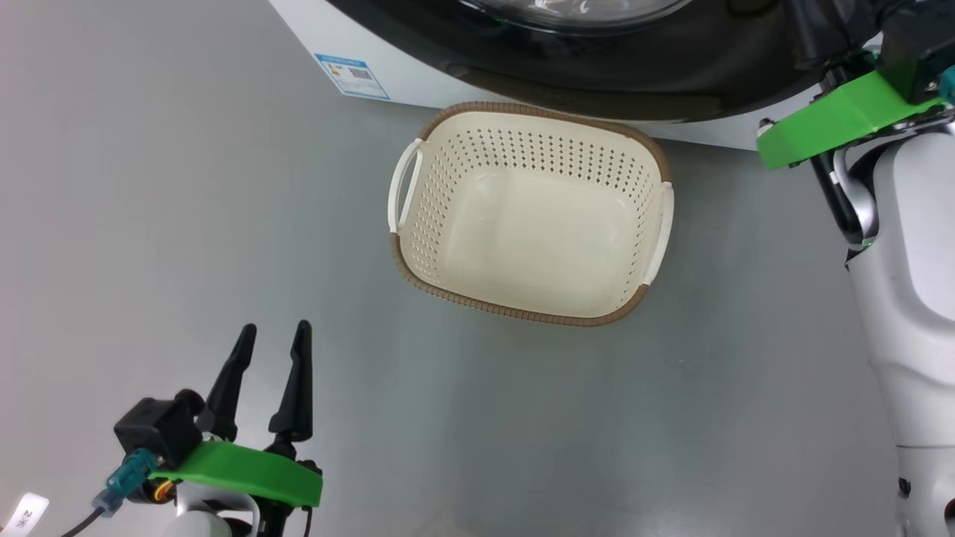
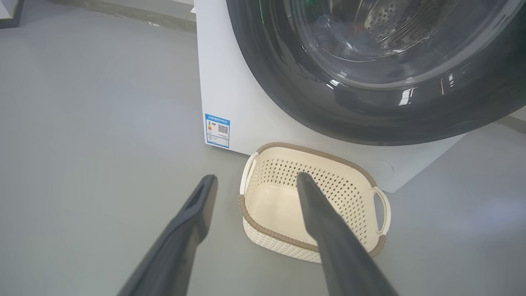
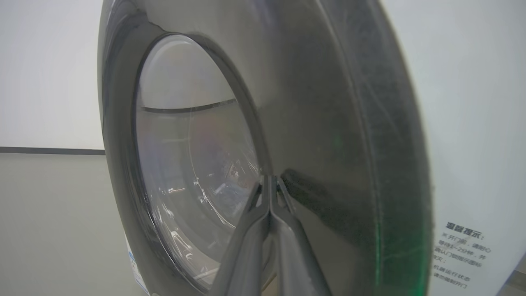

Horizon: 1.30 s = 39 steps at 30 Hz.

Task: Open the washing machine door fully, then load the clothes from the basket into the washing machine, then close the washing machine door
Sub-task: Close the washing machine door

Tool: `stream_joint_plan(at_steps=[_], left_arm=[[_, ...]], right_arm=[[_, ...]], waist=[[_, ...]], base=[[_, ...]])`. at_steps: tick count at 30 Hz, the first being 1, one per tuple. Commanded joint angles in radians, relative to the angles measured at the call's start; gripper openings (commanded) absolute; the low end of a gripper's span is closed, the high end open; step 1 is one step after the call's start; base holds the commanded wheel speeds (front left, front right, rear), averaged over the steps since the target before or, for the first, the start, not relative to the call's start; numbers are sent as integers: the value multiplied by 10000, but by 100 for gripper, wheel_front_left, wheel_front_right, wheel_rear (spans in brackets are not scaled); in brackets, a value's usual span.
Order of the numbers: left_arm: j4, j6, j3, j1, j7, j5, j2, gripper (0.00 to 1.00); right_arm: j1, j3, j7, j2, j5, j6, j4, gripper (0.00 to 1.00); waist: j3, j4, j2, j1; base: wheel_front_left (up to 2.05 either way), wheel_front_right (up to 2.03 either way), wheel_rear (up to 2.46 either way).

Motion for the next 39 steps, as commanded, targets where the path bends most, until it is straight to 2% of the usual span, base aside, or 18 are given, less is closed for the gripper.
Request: stream_joint_plan(at_steps=[1, 24, 33, 39], left_arm=[[-234, -25, 298, -240, -63, -115, 314, 100], [-781, -25, -446, -487, -63, -272, 293, 100], [-1173, -25, -535, -467, -63, -380, 332, 100], [-1551, -25, -613, -395, -63, -537, 423, 100]], right_arm=[[-256, -19, -46, 42, -163, 2, -179, 0], [-1825, -823, -46, -674, -1326, 2, 1270, 0], [-1885, -1219, -46, -611, -1667, 2, 1433, 0], [-1502, -865, -46, -419, -1480, 2, 1118, 0]], waist=[[76, 74, 0, 0], [324, 711, 0, 0], [275, 708, 0, 0], [114, 408, 0, 0]], base=[[0, 0, 0], [0, 0, 0], [0, 0, 0], [0, 0, 0]])
